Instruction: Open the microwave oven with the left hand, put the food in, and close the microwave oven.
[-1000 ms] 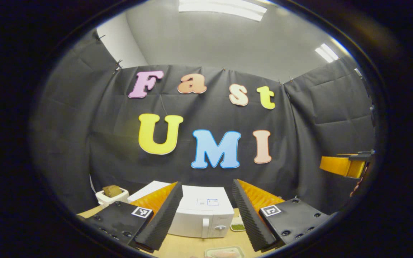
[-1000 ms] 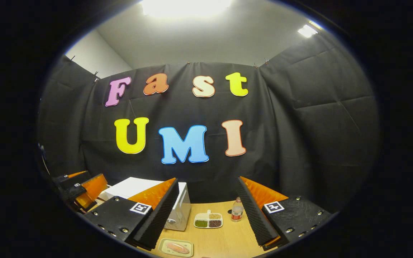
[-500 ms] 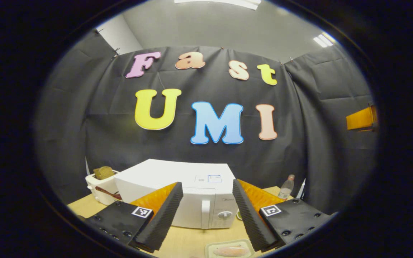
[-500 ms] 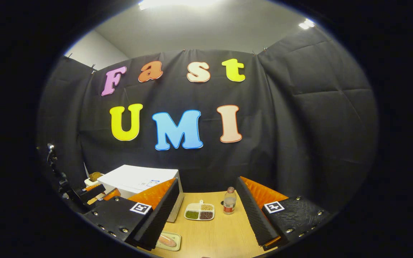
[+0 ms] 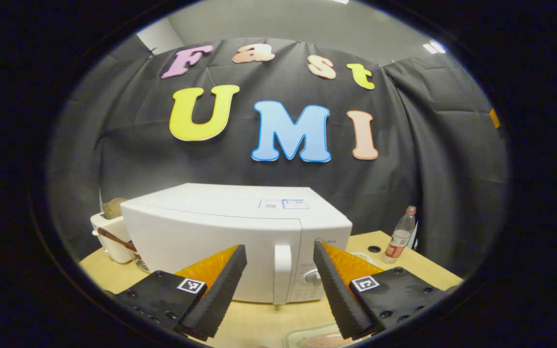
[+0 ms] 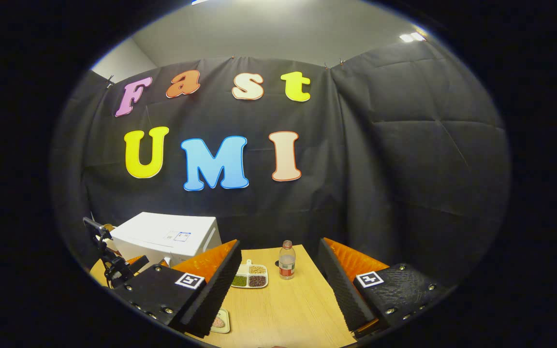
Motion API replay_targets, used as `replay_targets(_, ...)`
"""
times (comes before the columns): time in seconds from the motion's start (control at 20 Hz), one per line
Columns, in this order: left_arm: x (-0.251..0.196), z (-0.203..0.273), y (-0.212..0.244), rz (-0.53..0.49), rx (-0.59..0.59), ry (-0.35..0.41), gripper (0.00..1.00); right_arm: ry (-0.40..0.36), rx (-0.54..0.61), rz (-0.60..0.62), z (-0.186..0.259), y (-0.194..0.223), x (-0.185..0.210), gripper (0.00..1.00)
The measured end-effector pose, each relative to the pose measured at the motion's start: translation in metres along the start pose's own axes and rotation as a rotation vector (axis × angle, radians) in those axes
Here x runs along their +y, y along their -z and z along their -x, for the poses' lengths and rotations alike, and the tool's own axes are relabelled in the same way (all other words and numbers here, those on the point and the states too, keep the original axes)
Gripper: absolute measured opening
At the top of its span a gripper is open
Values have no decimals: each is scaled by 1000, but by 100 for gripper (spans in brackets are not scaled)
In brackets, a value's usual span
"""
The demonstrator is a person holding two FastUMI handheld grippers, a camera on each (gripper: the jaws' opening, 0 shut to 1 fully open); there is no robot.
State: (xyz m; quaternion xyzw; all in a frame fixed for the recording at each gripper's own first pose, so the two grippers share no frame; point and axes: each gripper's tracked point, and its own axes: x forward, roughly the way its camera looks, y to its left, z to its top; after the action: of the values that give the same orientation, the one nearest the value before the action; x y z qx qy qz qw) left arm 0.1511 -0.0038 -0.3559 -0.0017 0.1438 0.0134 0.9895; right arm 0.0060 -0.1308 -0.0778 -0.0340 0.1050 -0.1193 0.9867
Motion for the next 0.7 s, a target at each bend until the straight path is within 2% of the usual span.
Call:
replay_targets(0.2,4,-23,39,-24,69,-12,94,22,5,-12,-3,2,-1,98)
replay_targets(0.55,3,-52,63,-1,113,-23,94,19,32,-17,-14,8,6,98)
replay_targets(0.6,1,-53,68,18,131,-9,89,20,29,-15,-16,7,6,98)
replay_targets(0.65,0,-55,75,19,152,-6,75,19,24,-11,-16,6,6,98)
replay_targets(0.7,-9,-49,77,25,176,32,62,19,20,-7,-17,6,7,98)
